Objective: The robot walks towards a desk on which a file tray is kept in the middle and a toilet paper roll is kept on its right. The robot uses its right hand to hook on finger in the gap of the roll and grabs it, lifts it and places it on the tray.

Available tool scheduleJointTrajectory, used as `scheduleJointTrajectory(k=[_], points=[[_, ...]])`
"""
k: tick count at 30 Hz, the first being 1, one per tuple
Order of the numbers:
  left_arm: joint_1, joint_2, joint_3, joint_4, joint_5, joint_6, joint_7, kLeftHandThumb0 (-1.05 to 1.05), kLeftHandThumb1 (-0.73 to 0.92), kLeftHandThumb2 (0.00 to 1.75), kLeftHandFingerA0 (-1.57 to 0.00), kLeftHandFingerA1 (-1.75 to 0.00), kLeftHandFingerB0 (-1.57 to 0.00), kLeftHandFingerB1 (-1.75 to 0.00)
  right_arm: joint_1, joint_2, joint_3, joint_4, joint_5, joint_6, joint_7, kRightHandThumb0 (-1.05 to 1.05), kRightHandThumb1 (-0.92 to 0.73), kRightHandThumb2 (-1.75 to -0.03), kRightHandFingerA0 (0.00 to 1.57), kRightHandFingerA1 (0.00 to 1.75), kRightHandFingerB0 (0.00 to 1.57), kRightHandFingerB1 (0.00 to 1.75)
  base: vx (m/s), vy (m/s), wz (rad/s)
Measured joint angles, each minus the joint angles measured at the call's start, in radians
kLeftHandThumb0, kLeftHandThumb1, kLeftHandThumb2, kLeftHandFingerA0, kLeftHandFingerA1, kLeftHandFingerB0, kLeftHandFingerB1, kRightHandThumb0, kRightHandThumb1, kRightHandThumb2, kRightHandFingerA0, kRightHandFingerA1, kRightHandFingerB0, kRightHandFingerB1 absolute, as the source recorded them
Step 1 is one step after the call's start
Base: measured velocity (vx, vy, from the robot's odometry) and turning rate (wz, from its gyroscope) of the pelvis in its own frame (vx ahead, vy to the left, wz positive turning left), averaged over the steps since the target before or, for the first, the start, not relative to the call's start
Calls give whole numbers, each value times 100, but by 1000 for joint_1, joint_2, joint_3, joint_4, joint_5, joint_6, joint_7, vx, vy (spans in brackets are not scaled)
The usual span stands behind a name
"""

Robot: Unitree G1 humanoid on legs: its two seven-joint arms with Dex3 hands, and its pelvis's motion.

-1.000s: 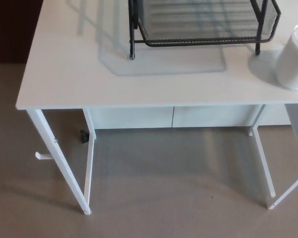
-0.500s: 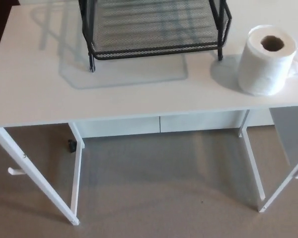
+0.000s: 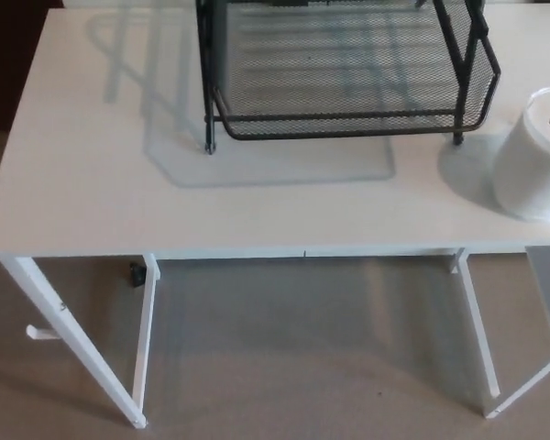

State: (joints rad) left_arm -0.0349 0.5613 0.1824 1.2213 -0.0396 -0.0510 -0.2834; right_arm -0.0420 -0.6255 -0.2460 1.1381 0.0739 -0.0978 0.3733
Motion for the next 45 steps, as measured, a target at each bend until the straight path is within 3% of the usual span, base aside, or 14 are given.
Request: scheduleJointTrajectory(k=[8,14,15,17,18,24,25,27,28,33,34,37,38,45], points=[[-13,-6,-1,3,-1,1,-6,-105,91,70,-32,-90,-14,-72,1,-7,3,5,-12,-14,-22,-74,-56,-88,21,45,10,39,87,-152,2],[-23,-6,-11,11,2,1,-4,-105,65,112,-35,-80,-14,-67,-9,-7,4,32,-19,-19,-20,-75,-57,-87,15,42,10,38,67,46,-5],[-21,-6,-10,11,2,1,-4,-105,92,70,-33,-90,-16,-73,-14,-7,5,34,-20,-19,-20,-76,-57,-87,14,43,9,38,63,139,-8],[-16,-6,-9,11,2,1,-4,-100,67,124,-51,-88,0,-61,-14,-7,3,34,-22,-19,-19,-70,-52,-84,20,47,9,38,89,182,-8],[-16,-7,-5,12,0,1,-3,-105,91,70,-31,-92,-6,-77,-13,-3,-12,33,-15,-19,-16,-67,-52,-79,15,44,9,38,55,302,49],[17,9,53,11,-17,1,-4,-105,89,69,-29,-93,-7,-72,-18,2,-101,34,35,9,35,-59,-64,-59,22,36,10,26,69,162,1],[18,10,69,11,-22,2,-4,-105,63,109,-30,-83,-9,-65,-23,0,-127,28,49,25,39,-71,-53,-87,21,48,4,31,67,27,17],[18,12,85,11,-27,2,-3,-105,91,69,-30,-93,-5,-69,-28,-3,-148,6,56,32,31,-68,-50,-84,18,47,4,32,61,15,9],[18,12,89,10,-27,2,-3,-105,65,114,-32,-83,-11,-63,-30,-3,-162,-4,60,32,27,-68,-52,-84,16,47,6,31,53,10,8],[20,11,119,-3,-41,4,-6,-105,66,117,-31,-81,-6,-58,-63,-26,-270,-27,112,56,15,-64,-49,-82,22,54,11,40,0,0,0],[22,11,124,-6,-45,4,-8,-105,90,69,-29,-95,0,-70,-70,-31,-299,-45,129,69,11,-65,-48,-80,20,51,10,39,0,0,0],[30,11,133,-6,-50,4,-15,-105,66,118,-32,-81,0,-54,-75,-35,-345,-87,158,104,-1,-64,-48,-80,18,51,12,40,0,0,0],[33,11,136,-6,-51,4,-18,-105,90,69,-26,-93,0,-65,-75,-35,-355,-97,166,116,-5,-60,-62,-60,16,40,14,27,0,0,0],[45,12,156,-12,-62,3,-35,-105,64,112,-25,-83,0,-55,-64,-30,-367,-101,188,129,-13,-68,-49,-80,28,69,7,37,0,0,0]])
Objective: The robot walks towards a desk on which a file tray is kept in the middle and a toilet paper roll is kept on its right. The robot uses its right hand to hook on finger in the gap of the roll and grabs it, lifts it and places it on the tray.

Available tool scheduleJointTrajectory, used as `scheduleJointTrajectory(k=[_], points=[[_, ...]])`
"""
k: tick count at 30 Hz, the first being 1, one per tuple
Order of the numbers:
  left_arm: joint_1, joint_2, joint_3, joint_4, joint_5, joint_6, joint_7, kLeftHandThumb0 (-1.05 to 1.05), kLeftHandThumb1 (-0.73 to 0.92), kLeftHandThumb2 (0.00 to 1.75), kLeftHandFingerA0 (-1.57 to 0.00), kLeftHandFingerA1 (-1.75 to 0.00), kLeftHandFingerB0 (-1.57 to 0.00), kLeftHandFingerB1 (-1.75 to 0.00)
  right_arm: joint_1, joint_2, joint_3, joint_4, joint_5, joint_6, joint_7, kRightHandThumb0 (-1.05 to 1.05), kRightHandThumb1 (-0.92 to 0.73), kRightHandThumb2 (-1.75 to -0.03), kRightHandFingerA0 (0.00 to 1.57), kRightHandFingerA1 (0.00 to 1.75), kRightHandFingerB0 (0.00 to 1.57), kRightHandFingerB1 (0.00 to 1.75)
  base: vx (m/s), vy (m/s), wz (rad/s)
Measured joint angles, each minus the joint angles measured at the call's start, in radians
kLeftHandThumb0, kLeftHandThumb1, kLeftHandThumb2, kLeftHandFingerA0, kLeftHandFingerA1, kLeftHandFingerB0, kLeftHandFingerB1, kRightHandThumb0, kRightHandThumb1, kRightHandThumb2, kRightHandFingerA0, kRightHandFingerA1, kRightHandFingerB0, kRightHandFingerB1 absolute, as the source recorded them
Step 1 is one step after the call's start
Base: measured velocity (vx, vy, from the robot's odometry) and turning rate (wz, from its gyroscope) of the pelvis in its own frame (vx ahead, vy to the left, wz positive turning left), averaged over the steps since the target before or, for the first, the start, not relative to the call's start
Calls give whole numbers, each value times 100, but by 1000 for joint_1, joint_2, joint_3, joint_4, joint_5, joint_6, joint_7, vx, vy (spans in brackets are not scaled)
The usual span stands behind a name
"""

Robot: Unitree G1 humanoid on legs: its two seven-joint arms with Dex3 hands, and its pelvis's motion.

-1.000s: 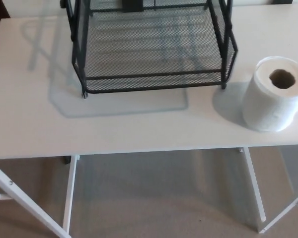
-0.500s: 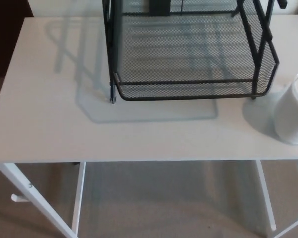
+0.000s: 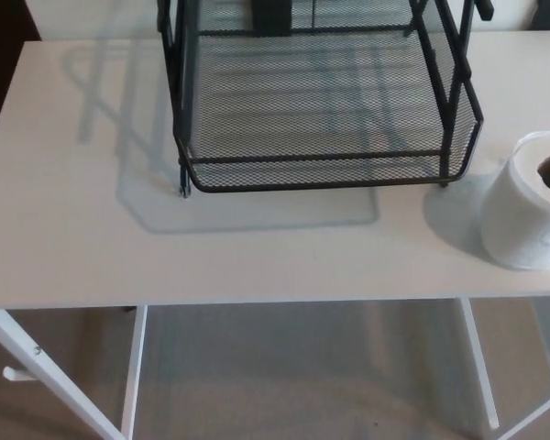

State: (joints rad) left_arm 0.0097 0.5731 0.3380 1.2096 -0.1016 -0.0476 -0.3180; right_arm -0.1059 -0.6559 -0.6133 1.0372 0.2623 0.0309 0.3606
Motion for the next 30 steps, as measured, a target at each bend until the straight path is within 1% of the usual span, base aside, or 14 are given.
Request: scheduleJointTrajectory(k=[1,2,3,4,10,14,15,16,20,21,22,23,24,30], points=[[0,0,3,0,-1,0,-2,-105,69,125,-37,-88,0,-55,3,2,-2,-5,2,0,-1,-66,-47,-81,27,63,6,34,0,0,0],[2,2,5,-1,-1,0,-6,-105,92,72,-23,-104,0,-63,9,4,-2,-20,4,0,-4,-66,-49,-84,32,62,6,28,0,0,0],[4,6,7,-3,-1,0,-11,-105,92,72,-23,-104,0,-63,13,3,2,-30,4,-4,-4,-66,-49,-84,32,62,6,28,0,0,0],[6,10,8,-6,-2,0,-16,-105,69,118,-34,-85,-1,-60,15,1,8,-36,3,-10,-5,-66,-47,-80,32,58,9,40,0,0,0],[-12,18,4,-7,0,0,-17,-105,65,118,-33,-84,0,-60,-27,-29,49,-152,-17,-56,-9,-79,-39,-82,41,69,22,58,0,0,0],[-13,18,2,-8,0,0,-20,-105,65,118,-32,-84,0,-61,-58,-63,96,-293,-31,-68,-3,-75,-52,-56,41,59,18,48,0,0,0],[-13,18,2,-8,1,0,-20,-105,91,71,-30,-98,0,-74,-61,-67,106,-318,-33,-69,1,-71,-50,-55,45,54,23,42,0,0,0],[-13,18,1,-9,1,0,-21,-105,66,117,-34,-84,-5,-62,-65,-75,122,-357,-37,-69,7,-71,-40,-80,38,58,16,46,0,0,0],[-10,18,-5,-10,2,0,-20,-105,66,115,-31,-84,-7,-65,-68,-84,162,-500,-40,-65,27,-60,-38,-73,27,53,15,39,0,0,0],[-10,18,-6,-11,2,0,-20,-105,92,72,-27,-95,0,-70,-68,-84,172,-535,-40,-62,31,-61,-39,-74,28,52,16,40,0,0,0],[-10,18,-7,-12,2,0,-20,-105,67,119,-32,-81,-1,-56,-68,-84,183,-571,-40,-57,36,-65,-41,-77,25,52,14,39,0,0,0],[-10,18,-8,-12,2,0,-20,-105,92,72,-28,-93,0,-75,-68,-85,192,-598,-42,-53,39,-64,-42,-76,23,51,13,39,0,0,0],[-10,18,-10,-13,2,0,-20,-105,67,116,-36,-83,-9,-62,-68,-87,211,-639,-46,-48,44,-67,-44,-78,22,50,11,38,0,0,0],[-5,18,-18,-17,3,0,-19,-105,68,118,-32,-83,-1,-59,-68,-135,375,-829,-105,-21,84,-65,-46,-78,21,48,8,37,0,0,0]])
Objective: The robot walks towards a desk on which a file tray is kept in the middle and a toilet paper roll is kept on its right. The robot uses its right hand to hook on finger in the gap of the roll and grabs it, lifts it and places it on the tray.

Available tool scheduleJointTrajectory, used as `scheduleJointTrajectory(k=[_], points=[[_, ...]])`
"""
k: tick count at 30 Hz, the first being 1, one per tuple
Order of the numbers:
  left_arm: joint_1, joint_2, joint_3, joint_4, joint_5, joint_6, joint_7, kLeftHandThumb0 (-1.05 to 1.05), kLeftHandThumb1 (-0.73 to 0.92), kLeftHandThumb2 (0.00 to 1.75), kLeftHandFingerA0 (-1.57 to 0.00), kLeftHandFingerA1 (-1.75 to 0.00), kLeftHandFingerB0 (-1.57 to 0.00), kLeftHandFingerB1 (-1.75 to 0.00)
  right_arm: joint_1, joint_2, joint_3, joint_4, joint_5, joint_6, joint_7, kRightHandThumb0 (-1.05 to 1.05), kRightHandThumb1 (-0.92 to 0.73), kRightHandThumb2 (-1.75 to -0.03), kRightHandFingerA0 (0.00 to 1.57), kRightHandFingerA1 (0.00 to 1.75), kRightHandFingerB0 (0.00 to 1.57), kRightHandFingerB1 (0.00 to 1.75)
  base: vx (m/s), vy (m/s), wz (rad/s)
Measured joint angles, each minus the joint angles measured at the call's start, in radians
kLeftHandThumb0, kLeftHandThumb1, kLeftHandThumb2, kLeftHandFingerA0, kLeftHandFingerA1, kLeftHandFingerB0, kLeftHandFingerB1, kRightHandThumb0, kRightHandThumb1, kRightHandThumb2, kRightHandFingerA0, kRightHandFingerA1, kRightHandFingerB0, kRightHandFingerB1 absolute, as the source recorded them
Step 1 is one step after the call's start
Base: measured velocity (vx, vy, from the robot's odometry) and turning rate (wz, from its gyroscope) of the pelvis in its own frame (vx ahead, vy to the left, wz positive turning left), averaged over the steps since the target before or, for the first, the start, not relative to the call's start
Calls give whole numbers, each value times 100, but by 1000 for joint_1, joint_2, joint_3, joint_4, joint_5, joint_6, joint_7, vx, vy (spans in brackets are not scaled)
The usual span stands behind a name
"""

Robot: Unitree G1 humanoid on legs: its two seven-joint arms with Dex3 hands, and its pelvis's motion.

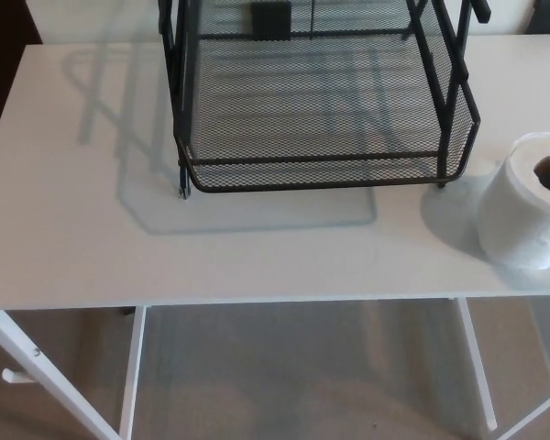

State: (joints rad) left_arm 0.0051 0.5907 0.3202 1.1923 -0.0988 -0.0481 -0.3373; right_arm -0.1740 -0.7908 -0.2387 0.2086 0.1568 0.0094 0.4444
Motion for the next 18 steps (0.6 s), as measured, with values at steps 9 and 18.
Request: scheduleJointTrajectory(k=[9,18], points=[[17,2,-2,-8,0,0,0,-105,67,117,-31,-82,-4,-59,0,-99,236,-158,-131,41,64,-35,-39,-95,3,51,0,49,0,0,0],[17,11,-28,-9,7,0,9,-105,68,120,-34,-82,-6,-56,-31,-152,367,-197,-251,92,129,-34,-39,-95,2,51,0,49,0,0,0]])
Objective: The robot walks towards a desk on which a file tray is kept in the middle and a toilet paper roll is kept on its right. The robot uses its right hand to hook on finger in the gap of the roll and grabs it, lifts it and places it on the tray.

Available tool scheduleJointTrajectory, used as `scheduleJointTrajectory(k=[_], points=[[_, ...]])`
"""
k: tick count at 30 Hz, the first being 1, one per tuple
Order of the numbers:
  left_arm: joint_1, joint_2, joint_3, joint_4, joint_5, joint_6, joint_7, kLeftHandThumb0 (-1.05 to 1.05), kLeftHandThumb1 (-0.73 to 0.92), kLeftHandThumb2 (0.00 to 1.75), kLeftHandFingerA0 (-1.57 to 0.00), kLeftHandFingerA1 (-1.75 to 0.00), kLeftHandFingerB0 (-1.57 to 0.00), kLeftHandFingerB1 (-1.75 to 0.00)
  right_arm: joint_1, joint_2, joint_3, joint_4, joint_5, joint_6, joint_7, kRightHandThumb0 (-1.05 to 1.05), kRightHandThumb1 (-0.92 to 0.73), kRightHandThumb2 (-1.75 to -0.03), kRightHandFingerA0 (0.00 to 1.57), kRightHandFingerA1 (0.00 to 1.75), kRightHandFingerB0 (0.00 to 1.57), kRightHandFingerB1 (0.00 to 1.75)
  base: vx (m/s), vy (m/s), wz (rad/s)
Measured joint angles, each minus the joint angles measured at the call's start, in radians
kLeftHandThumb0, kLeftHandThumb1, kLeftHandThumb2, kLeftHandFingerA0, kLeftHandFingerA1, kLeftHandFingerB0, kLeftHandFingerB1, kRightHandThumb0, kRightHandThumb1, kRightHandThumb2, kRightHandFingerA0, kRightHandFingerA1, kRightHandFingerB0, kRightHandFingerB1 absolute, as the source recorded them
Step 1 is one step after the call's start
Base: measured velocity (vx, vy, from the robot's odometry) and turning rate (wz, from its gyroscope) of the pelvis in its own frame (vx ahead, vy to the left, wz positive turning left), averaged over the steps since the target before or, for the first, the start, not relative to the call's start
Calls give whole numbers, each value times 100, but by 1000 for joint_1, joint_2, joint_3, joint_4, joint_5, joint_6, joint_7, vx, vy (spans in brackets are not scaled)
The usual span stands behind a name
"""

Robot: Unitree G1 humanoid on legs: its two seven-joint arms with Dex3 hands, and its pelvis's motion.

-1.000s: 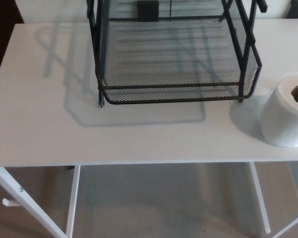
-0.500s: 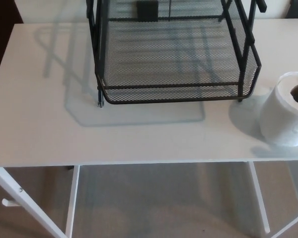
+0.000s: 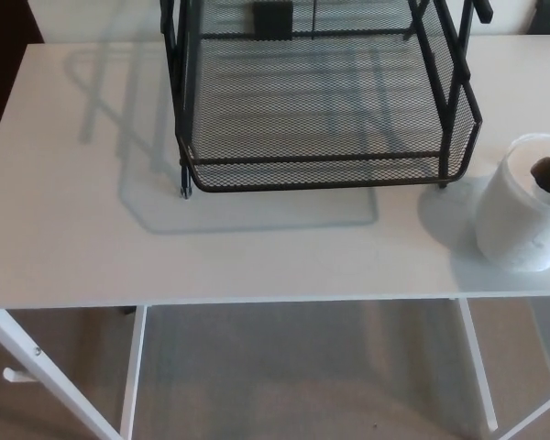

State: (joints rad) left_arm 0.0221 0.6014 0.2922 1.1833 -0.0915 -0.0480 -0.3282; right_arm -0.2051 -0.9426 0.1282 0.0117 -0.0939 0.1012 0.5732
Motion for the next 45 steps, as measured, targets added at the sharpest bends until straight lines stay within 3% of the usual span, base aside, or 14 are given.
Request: scheduleJointTrajectory(k=[6,7,9,10,17,19,23,24,26,27,28,33,34,45], points=[[-1,10,-6,1,2,0,1,-105,66,117,-35,-82,-5,-55,-18,0,17,-1,-43,11,21,-35,-40,-95,2,52,0,49,0,0,0],[-1,12,-6,1,2,0,1,-105,91,71,-31,-94,-2,-75,-24,0,20,-1,-52,11,26,-35,-41,-96,2,52,0,49,0,0,0],[-1,13,-8,1,3,0,1,-105,66,115,-36,-81,-10,-63,-31,1,21,-1,-60,11,32,-56,-57,-59,15,41,13,28,0,0,0],[-1,13,-8,1,3,0,2,-105,91,71,-32,-94,-6,-73,-33,3,21,0,-62,11,33,-61,-45,-75,12,48,9,39,0,0,0],[0,13,-17,-4,6,2,12,-105,67,120,-37,-81,-5,-59,-47,40,22,-2,-78,12,37,-63,-45,-78,18,50,8,39,0,0,0],[1,13,-20,0,7,2,17,-105,91,71,-34,-92,-18,-75,-51,48,23,-11,-90,16,38,-64,-45,-81,19,51,6,39,0,0,0],[3,12,-22,5,7,2,20,-105,89,71,-32,-99,-14,-79,-54,72,13,-6,-96,19,38,-65,-46,-79,21,52,8,38,0,0,0],[4,12,-22,5,7,2,20,-105,65,116,-36,-83,-8,-64,-54,77,9,-2,-95,19,38,-65,-46,-82,22,53,6,32,0,0,0],[9,12,-22,5,7,2,22,-104,67,119,-38,-82,-5,-60,-54,84,-2,6,-94,19,38,-59,-59,-60,29,46,11,20,0,0,0],[13,12,-22,5,7,2,23,-105,92,65,-35,-93,-5,-72,-54,88,-5,10,-95,19,38,-60,-58,-59,31,46,7,19,0,0,0],[15,12,-23,5,7,2,25,-105,67,112,-35,-81,-11,-66,-54,91,-7,12,-96,20,38,-60,-58,-59,32,45,6,18,0,0,0],[16,12,-30,8,8,2,33,-105,90,67,-32,-92,-7,-71,-54,93,-9,12,-102,31,39,-59,-59,-59,44,44,0,14,0,0,0],[16,12,-30,11,8,2,34,-105,64,111,-36,-82,-12,-68,-54,94,-11,12,-103,33,38,-72,-50,-83,45,58,0,4,0,0,0],[9,11,-34,28,9,1,36,-104,66,116,-34,-80,-7,-63,-54,118,-28,19,-116,53,33,-58,-59,-58,53,48,0,19,0,0,0]])
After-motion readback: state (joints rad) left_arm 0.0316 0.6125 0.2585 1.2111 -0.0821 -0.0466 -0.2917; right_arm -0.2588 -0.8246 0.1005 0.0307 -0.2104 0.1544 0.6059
